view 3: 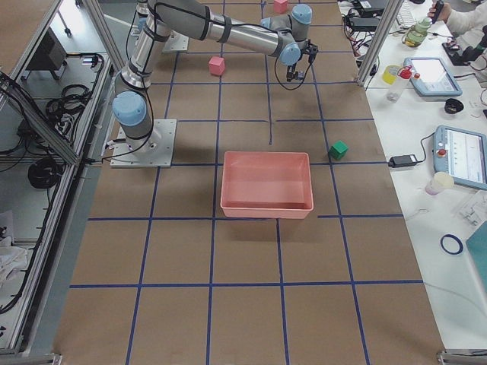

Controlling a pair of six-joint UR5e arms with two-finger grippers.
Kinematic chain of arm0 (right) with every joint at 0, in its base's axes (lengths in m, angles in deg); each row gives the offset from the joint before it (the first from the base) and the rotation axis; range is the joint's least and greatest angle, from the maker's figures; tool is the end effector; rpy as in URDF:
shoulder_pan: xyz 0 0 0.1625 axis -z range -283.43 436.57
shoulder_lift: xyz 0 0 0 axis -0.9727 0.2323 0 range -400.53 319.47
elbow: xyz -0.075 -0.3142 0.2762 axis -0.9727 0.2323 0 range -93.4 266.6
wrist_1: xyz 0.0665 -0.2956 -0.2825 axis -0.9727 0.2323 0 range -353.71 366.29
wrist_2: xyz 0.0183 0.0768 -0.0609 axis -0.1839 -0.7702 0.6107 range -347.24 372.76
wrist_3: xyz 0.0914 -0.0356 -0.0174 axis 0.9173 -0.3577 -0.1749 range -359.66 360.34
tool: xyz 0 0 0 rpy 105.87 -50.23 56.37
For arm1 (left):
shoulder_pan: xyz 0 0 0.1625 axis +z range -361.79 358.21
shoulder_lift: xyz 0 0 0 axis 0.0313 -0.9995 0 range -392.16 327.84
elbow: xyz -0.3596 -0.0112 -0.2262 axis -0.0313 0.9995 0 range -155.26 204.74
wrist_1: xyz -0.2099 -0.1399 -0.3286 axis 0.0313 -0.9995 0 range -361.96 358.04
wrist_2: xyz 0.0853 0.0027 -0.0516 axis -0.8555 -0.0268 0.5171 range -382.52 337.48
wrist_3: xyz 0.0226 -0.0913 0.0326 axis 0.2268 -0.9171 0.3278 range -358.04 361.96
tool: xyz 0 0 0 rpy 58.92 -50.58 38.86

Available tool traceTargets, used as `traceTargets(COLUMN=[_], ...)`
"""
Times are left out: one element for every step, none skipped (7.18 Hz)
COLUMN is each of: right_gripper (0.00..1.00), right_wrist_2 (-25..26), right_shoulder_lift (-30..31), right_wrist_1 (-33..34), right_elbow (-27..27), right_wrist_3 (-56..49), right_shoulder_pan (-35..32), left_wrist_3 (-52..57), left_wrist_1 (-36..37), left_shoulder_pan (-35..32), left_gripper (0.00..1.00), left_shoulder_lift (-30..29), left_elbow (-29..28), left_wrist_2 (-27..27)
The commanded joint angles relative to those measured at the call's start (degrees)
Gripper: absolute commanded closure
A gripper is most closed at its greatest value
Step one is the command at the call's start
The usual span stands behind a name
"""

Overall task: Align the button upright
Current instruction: 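Carry the button with the right gripper to the table center and lower it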

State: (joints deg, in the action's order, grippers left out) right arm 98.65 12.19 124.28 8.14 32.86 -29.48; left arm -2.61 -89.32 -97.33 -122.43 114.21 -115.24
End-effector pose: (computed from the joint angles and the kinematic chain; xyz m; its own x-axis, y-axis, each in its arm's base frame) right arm 0.3324 -0.6476 0.2349 -0.9561 0.2814 -0.0815 0.2820 0.9594 0.0054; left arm -0.1760 -0.4842 0.4950 -0.9990 0.0144 -0.0433 0.0168 0.9984 -0.0542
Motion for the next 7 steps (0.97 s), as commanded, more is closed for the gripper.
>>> traceTargets(right_gripper=[1.00,1.00,1.00,1.00,1.00,1.00,0.83], right_wrist_2=[-1.08,-1.60,-1.61,-1.43,-1.08,-1.08,-1.17], right_shoulder_lift=[-3.93,-4.12,-4.47,-4.39,-4.30,-4.30,-4.21], right_wrist_1=[1.54,2.58,2.68,2.59,2.33,2.07,1.98], right_elbow=[1.38,1.39,1.30,1.12,0.95,0.77,0.77], right_wrist_3=[2.90,2.38,2.03,0.29,-0.95,-2.01,-2.10], right_shoulder_pan=[-2.40,-3.10,-3.28,-3.72,-3.99,-3.99,-3.99], left_wrist_3=[0.00,0.00,0.00,0.00,0.00,0.00,0.00], left_wrist_1=[0.00,0.00,0.00,0.00,0.00,0.00,0.00], left_shoulder_pan=[0.09,0.09,0.09,0.09,0.09,0.09,0.09], left_gripper=[0.00,0.00,0.00,0.00,0.00,0.00,0.00], left_shoulder_lift=[0.00,0.00,0.00,0.00,0.00,0.00,0.00], left_elbow=[0.00,0.00,0.00,0.00,0.00,0.00,0.00], left_wrist_2=[0.00,0.00,0.00,0.00,0.00,0.00,0.00])
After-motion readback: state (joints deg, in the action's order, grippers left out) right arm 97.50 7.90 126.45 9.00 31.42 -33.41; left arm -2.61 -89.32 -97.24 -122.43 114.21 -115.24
